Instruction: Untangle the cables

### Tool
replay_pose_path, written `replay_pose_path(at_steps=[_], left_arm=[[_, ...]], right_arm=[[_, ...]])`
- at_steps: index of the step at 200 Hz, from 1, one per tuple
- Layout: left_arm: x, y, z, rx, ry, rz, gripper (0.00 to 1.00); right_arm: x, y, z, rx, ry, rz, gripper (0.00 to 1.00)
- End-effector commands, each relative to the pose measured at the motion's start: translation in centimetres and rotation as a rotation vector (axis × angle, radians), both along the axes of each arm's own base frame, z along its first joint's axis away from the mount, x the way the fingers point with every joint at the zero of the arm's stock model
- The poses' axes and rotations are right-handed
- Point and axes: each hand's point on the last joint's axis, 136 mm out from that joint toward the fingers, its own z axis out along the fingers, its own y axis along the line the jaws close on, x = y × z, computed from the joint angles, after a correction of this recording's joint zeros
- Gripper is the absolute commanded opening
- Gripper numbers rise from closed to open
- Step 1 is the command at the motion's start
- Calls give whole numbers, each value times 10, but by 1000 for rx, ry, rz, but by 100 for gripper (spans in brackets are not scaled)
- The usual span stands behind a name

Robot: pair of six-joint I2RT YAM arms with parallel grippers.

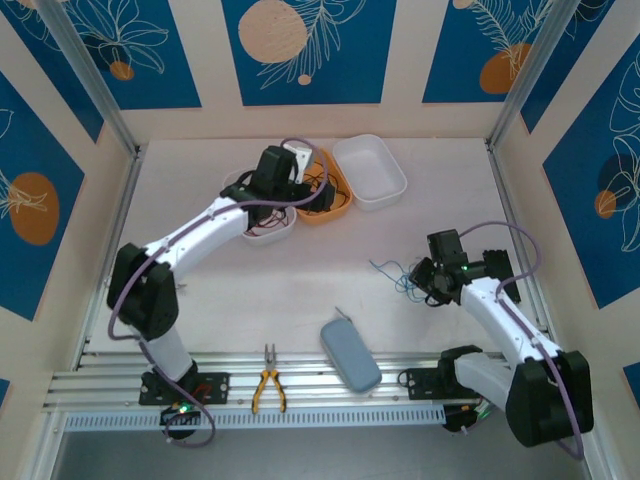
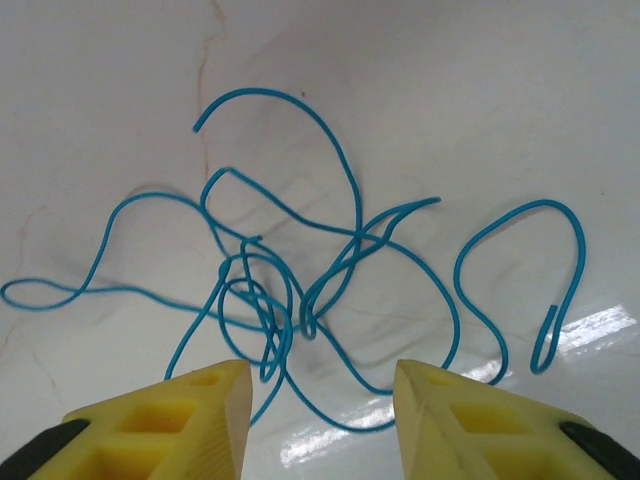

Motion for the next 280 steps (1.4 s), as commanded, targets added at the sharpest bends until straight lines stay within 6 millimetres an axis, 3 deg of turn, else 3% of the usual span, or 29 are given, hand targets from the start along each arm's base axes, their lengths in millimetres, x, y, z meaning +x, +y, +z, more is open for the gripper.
replay_pose_path(at_steps=[1,52,79,108,133,185,252,280], left_arm=[[-4,4,10,-60,-74,27,100],[-28,23,12,-115,-137,40,100],[-36,28,9,-131,-144,45,100],[-50,25,2,-148,-142,-16,100],[-65,26,-7,-175,-158,-54,100],[-92,23,-11,-233,-274,-138,100],[-117,2,-20,-251,-377,-287,100],[-125,-10,-16,-318,-401,-346,97]], right_arm=[[21,-7,8,-11,-48,-76,45],[38,-12,-8,1,-39,-120,45],[41,-4,-11,31,-23,-100,23],[42,8,6,38,-60,-33,7],[41,20,37,31,-139,55,1],[32,57,125,107,-385,293,0],[24,106,230,157,-566,585,0],[23,114,258,158,-596,623,0]])
